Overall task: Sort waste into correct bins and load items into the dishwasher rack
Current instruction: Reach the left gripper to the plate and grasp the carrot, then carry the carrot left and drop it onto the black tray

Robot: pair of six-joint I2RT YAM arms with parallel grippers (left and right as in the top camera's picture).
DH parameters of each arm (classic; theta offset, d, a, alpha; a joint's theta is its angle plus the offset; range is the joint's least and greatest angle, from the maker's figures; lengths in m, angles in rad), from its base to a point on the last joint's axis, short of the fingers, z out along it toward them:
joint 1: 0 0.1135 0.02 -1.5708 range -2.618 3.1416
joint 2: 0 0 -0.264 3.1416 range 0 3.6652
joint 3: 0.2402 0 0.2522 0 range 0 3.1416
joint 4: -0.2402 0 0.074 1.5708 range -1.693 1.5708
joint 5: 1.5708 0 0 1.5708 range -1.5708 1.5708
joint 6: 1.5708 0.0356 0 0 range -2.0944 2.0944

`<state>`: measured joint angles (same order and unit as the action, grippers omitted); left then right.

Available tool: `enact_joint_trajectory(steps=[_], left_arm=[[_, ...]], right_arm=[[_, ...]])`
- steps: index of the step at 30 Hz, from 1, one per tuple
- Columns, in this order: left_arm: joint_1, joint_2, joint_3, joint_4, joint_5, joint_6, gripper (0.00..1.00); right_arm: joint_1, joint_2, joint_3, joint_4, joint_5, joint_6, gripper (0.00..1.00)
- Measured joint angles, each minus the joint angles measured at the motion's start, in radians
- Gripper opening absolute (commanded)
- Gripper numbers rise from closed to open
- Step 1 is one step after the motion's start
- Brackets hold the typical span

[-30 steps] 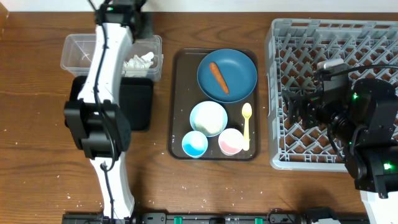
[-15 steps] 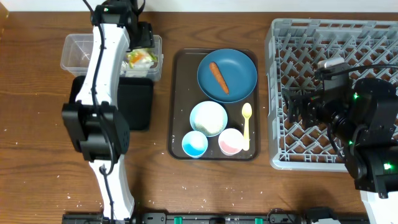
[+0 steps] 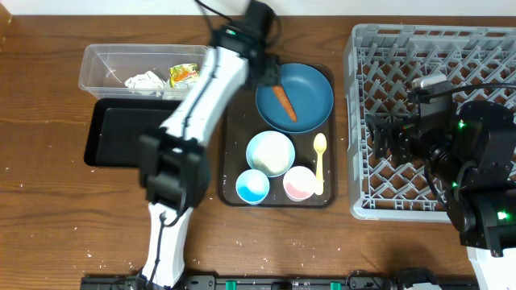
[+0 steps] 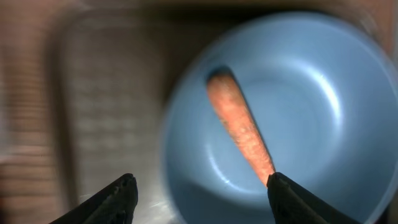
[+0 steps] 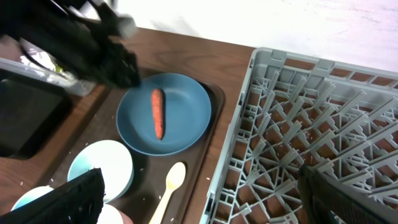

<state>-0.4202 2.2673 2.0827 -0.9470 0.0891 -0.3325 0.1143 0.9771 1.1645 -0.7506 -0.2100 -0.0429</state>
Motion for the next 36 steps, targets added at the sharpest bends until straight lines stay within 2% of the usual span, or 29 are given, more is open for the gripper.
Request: enact_joint_trajectory(steps=[6,13,16,18,23,31,36], left_arm=[[-0.056,0.115,-0.012,0.022,0.009,-0.071,0.69],[-0.082,0.169,-0.013,0.095,0.009,-0.123,0.68],[-0.085,0.179,-0.013,0.119,0.006,-0.143,0.43],[-0.087,0.18,-0.013,0.122,0.006,-0.143,0.3],[-0.087,0.181,-0.013,0.121,0.005,-0.144,0.15],[-0.078,0.148,-0.01,0.033,0.008,-0.111,0.13],[-0.03,-0.02,-0.01,-0.078,0.009,-0.064,0.13]], right_arm=[[0.0,0.0,0.0,-0.01,0.0,0.003,0.97],[0.0,0.0,0.0,-0.012,0.0,0.003,0.97],[0.0,0.0,0.0,-0.015,0.0,0.003,0.97],[0.0,0.0,0.0,-0.017,0.0,0.003,0.97],[0.0,0.0,0.0,-0.025,0.0,0.003,0.97],[0.0,0.0,0.0,-0.031,0.0,0.003,0.97],[0.0,0.0,0.0,-0.031,0.0,0.003,0.97]])
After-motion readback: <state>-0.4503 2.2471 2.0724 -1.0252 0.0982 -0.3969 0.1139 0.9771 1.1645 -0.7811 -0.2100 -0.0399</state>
